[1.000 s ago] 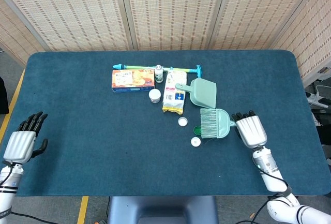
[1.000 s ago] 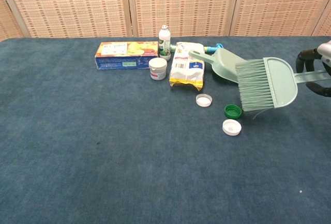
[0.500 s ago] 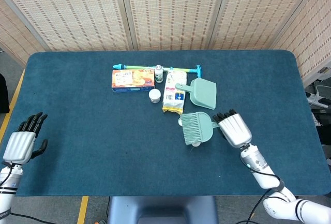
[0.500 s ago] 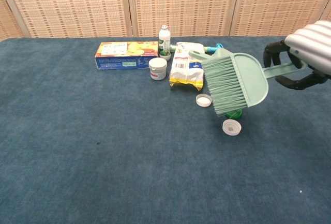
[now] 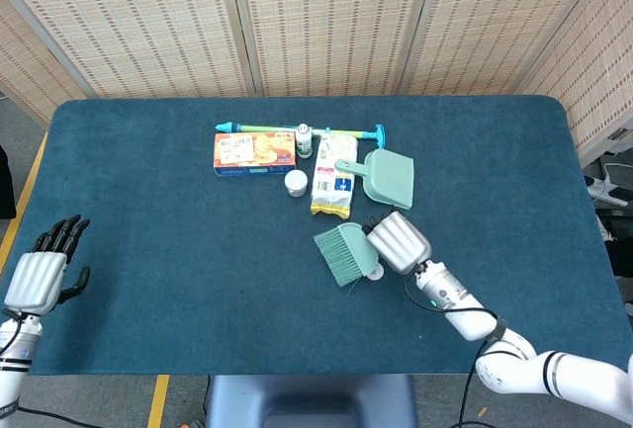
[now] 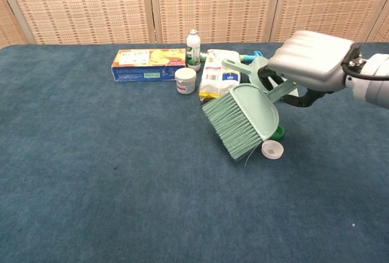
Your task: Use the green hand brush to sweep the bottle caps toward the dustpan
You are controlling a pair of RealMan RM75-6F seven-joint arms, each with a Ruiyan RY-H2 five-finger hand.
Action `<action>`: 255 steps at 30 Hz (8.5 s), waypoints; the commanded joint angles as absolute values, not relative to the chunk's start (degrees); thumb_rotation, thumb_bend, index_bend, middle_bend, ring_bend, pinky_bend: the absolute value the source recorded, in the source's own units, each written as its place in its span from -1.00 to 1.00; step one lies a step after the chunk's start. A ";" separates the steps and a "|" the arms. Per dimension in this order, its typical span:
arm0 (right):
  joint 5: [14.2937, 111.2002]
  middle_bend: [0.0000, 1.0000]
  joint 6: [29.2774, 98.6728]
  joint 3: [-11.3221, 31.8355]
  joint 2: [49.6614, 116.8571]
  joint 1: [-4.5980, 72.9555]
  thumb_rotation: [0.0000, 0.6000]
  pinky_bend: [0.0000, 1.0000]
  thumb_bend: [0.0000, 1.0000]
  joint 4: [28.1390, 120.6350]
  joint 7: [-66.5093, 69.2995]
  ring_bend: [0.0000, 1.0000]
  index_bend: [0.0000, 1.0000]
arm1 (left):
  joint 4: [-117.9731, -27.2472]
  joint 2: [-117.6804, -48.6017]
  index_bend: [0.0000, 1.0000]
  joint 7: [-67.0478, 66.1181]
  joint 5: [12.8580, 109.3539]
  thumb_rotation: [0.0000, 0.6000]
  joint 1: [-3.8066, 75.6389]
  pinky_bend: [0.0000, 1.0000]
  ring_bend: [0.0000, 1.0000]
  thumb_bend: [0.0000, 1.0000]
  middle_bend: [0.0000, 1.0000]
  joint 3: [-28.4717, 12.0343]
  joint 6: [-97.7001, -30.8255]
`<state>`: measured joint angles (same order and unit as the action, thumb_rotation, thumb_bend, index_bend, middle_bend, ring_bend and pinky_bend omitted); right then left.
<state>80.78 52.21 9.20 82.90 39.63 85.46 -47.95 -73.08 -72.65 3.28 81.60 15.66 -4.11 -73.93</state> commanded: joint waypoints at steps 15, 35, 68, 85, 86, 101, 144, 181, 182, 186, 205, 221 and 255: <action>51.77 0.77 52.01 5.66 71.10 51.98 1.00 0.01 -0.19 109.55 -83.11 0.22 1.00 | -73.84 -72.48 -1.00 3.01 81.67 1.00 16.11 -0.66 -0.91 -0.08 -1.00 -4.08 -73.25; 42.46 0.77 60.91 -4.73 74.38 59.16 1.00 0.02 -0.19 108.92 -92.47 0.22 1.00 | -73.71 -72.54 -1.00 3.18 81.73 1.00 16.14 -0.66 -0.91 -0.08 -1.00 -3.93 -73.16; 33.66 0.77 66.32 -13.05 73.56 60.06 1.00 0.02 -0.19 99.87 -91.91 0.22 1.00 | -72.45 -73.41 -1.00 2.28 81.59 1.00 16.45 -0.66 -0.91 -0.08 -1.00 -3.51 -72.19; 31.47 0.77 64.42 -16.21 70.93 56.10 1.00 0.02 -0.19 90.39 -87.73 0.22 1.00 | -71.70 -75.27 -1.00 -1.14 80.33 1.00 16.98 -0.66 -0.91 -0.08 -1.00 -3.51 -70.56; 31.56 0.77 64.38 -16.34 70.81 55.89 1.00 0.02 -0.19 89.99 -87.58 0.22 1.00 | -71.76 -75.31 -1.00 -1.37 80.24 1.00 16.99 -0.66 -0.91 -0.08 -1.00 -3.51 -70.50; 44.91 0.77 69.48 -9.60 61.92 53.57 1.00 0.03 -0.20 99.96 -72.57 0.22 1.00 | -72.17 -75.28 -1.00 -1.84 79.66 1.00 17.22 -0.66 -0.90 -0.08 -1.00 -3.86 -70.19; 20.60 0.77 64.79 -2.76 87.30 70.87 1.00 0.03 -0.20 91.42 -91.32 0.22 1.00 | -71.80 -73.87 -1.00 1.96 79.74 1.00 16.72 -0.65 -0.91 -0.08 -1.00 -4.13 -70.83; 21.05 0.77 66.10 -3.31 74.41 69.50 1.00 0.03 -0.20 103.30 -83.75 0.22 1.00 | -72.05 -73.70 -1.00 1.78 79.42 1.00 17.22 -0.65 -0.91 -0.08 -1.00 -4.45 -70.14; 21.13 0.77 65.99 -3.16 74.21 69.84 1.00 0.03 -0.20 103.57 -83.87 0.22 1.00 | -72.04 -73.82 -1.00 1.69 79.56 1.00 16.97 -0.65 -0.90 -0.08 -1.00 -4.19 -70.35; 21.01 0.77 65.72 -1.98 74.20 71.16 1.00 0.03 -0.20 104.86 -83.66 0.22 1.00 | -72.23 -73.73 -1.00 1.69 79.68 1.00 16.85 -0.65 -0.91 -0.08 -1.00 -4.16 -70.67; 26.97 0.77 63.38 -1.76 83.81 75.80 1.00 0.03 -0.20 97.64 -80.82 0.22 1.00 | -72.93 -72.70 -1.00 3.39 80.66 1.00 16.45 -0.65 -0.90 -0.07 -1.00 -3.95 -71.69; 33.45 0.77 60.47 -5.90 87.66 73.47 1.00 0.03 -0.20 87.62 -80.03 0.22 1.00 | -72.53 -73.00 -1.00 3.09 80.18 1.00 16.74 -0.65 -0.91 -0.07 -1.00 -4.04 -70.86; 40.48 0.77 63.95 -5.21 80.28 68.79 1.00 0.04 -0.20 94.16 -75.42 0.22 1.00 | -72.93 -73.31 -1.00 1.80 80.13 1.00 16.81 -0.65 -0.90 -0.07 -1.00 -3.93 -70.82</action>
